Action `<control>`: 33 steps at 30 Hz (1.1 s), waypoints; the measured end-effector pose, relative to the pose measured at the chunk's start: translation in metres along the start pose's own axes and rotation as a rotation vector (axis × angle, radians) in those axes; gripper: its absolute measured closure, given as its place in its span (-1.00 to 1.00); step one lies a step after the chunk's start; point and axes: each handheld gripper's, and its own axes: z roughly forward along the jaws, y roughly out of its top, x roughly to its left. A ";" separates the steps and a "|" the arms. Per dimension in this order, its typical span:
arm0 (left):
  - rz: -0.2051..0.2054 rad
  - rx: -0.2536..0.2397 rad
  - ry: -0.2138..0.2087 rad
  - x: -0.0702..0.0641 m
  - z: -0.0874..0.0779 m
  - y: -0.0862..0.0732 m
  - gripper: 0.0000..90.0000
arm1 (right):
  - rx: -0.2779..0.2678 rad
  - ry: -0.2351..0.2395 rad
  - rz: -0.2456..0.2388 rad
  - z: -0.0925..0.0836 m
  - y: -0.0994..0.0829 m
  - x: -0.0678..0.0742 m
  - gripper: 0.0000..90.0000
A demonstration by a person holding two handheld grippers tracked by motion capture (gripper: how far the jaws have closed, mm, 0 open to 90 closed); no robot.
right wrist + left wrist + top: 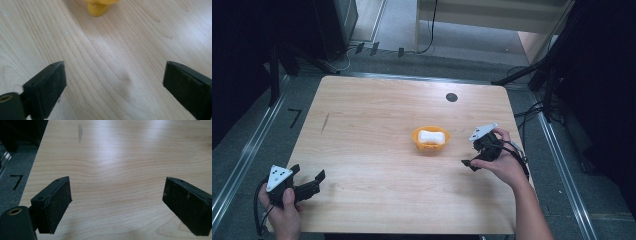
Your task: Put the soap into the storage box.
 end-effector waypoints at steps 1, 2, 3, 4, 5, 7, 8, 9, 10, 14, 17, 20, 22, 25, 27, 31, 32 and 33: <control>0.000 0.000 0.000 0.000 0.000 0.000 -0.80 | -0.013 0.006 0.013 -0.001 -0.003 0.000 -0.97; 0.000 0.000 0.000 0.000 0.000 0.000 -0.80 | -0.022 0.009 0.025 -0.001 -0.006 0.001 -0.99; -0.002 -0.002 0.000 0.000 0.000 0.000 -0.80 | -0.027 0.006 0.032 -0.002 -0.009 0.001 -1.00; -0.001 -0.002 0.000 0.000 0.000 0.000 -0.80 | -0.035 0.005 0.040 -0.003 -0.012 0.002 -1.00; -0.001 -0.002 0.000 0.000 0.000 0.000 -0.80 | -0.042 0.004 0.046 -0.003 -0.014 0.003 -1.00; -0.001 -0.002 0.000 0.000 0.000 0.000 -0.80 | -0.054 -0.008 0.064 -0.005 -0.020 0.004 -1.00; -0.001 -0.002 -0.001 0.000 0.000 0.000 -0.80 | -0.065 -0.006 0.069 -0.005 -0.024 0.005 -1.00; 0.000 -0.003 -0.001 0.000 0.000 0.000 -0.80 | -0.076 -0.006 0.079 -0.006 -0.027 0.005 -1.00; 0.001 -0.001 -0.001 0.000 0.000 0.000 -0.80 | -0.081 -0.008 0.088 -0.007 -0.030 0.006 -1.00; 0.001 -0.002 0.000 -0.001 0.000 0.000 -0.80 | -0.109 -0.024 0.128 -0.009 -0.045 0.008 -1.00; 0.004 -0.001 -0.001 -0.001 0.000 0.000 -0.80 | -0.131 -0.024 0.153 -0.011 -0.055 0.009 -1.00; 0.004 0.000 0.001 -0.001 0.000 0.000 -0.80 | -0.160 -0.039 0.174 -0.013 -0.066 0.010 -1.00; 0.006 0.000 0.003 -0.001 0.000 0.000 -0.80 | -0.177 -0.045 0.196 -0.015 -0.074 0.011 -1.00; 0.008 -0.001 0.002 -0.001 0.001 0.000 -0.80 | -0.207 -0.047 0.234 -0.018 -0.088 0.012 -1.00; 0.009 -0.002 0.002 -0.001 0.001 0.000 -0.80 | -0.227 -0.045 0.262 -0.020 -0.097 0.012 -1.00; 0.012 0.001 0.003 -0.002 0.001 0.000 -0.80 | -0.257 -0.059 0.302 -0.024 -0.114 0.015 -1.00; 0.013 0.003 0.003 -0.002 0.001 0.000 -0.80 | -0.260 -0.063 0.309 -0.026 -0.118 0.016 -1.00; 0.014 0.003 0.004 -0.002 0.001 0.000 -0.80 | -0.265 -0.068 0.316 -0.027 -0.122 0.017 -1.00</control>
